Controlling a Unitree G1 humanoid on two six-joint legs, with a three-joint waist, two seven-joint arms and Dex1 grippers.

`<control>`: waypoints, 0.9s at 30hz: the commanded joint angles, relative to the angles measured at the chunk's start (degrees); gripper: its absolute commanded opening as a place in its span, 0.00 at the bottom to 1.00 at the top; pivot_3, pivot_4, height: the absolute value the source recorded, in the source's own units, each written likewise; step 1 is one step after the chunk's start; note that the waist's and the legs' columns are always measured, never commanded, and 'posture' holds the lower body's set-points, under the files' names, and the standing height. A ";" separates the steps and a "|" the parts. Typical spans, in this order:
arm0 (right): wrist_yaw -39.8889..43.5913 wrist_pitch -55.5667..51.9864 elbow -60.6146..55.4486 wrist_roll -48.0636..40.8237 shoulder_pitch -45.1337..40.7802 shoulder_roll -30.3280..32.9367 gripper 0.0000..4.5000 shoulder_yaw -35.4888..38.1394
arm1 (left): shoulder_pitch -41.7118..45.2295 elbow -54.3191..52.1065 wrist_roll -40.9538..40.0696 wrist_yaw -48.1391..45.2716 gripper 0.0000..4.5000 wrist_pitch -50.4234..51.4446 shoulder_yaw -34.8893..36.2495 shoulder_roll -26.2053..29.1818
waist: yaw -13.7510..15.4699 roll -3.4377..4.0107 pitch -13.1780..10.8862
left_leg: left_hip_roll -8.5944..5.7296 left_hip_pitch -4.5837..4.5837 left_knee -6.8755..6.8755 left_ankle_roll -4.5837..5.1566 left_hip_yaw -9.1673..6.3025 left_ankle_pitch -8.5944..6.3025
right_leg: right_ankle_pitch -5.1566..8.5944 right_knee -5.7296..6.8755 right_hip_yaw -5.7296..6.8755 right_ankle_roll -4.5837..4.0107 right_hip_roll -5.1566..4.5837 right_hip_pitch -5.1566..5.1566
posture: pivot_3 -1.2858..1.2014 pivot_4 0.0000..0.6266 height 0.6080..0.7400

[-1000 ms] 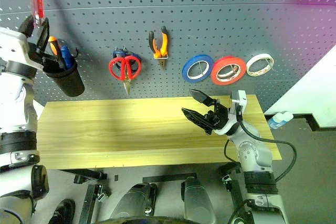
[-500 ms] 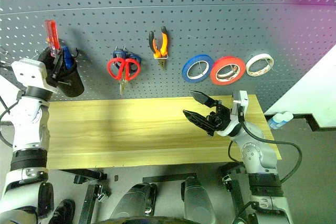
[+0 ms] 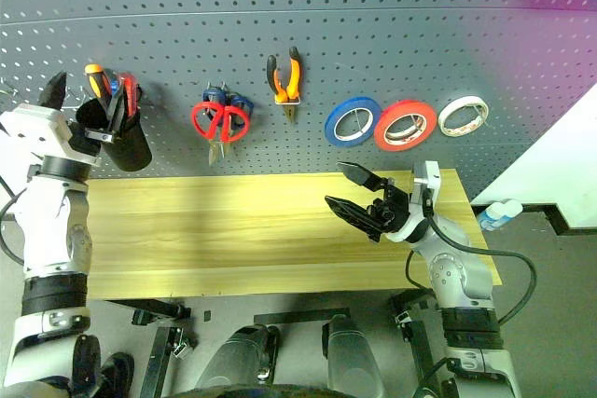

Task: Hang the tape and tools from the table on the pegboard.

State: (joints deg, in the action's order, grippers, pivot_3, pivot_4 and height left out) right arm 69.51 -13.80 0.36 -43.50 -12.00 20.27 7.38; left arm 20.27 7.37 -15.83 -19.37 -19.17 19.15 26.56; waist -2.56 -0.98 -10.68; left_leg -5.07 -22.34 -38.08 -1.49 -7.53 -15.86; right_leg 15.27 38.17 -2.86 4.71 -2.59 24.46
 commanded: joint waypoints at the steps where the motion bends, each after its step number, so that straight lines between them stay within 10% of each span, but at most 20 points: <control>1: 0.03 0.55 -0.94 -0.29 -0.48 -0.27 1.00 0.49 | -1.10 -8.87 -0.67 0.42 0.98 3.12 -1.96 -0.82 | 0.01 0.00 0.00 | 0.00 0.00 0.00 0.00 -0.01 0.00 | 0.00 0.00 0.00 0.00 0.00 0.00 | 0.48 0.24 1.00; 13: -10.52 12.77 5.76 7.01 -1.61 -7.85 1.00 2.26 | -9.73 -20.33 -1.22 -4.52 0.98 14.25 -14.82 -6.36 | 0.03 0.13 0.15 | 0.00 0.08 0.00 -0.01 0.01 0.01 | 0.00 0.02 -0.01 0.00 0.02 -0.05 | 0.49 0.19 1.00; 27: -39.08 29.37 9.17 28.22 8.50 -13.65 1.00 3.42 | -21.22 -5.02 3.47 -8.97 0.98 4.51 -14.74 -7.67 | 0.01 0.88 1.51 | 0.01 1.06 0.17 0.01 0.12 -0.02 | 0.01 -0.11 -0.06 -0.02 0.06 -1.01 | 0.48 0.16 1.00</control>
State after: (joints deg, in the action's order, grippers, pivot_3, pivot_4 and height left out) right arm 33.70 13.56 10.33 -17.86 -4.22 6.84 10.35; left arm -0.52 1.34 -12.91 -28.73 -12.24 3.11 19.25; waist -2.55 -0.11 -9.17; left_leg -5.06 -21.21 -37.91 -1.47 -7.42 -15.88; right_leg 15.29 38.05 -2.92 4.69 -2.52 23.37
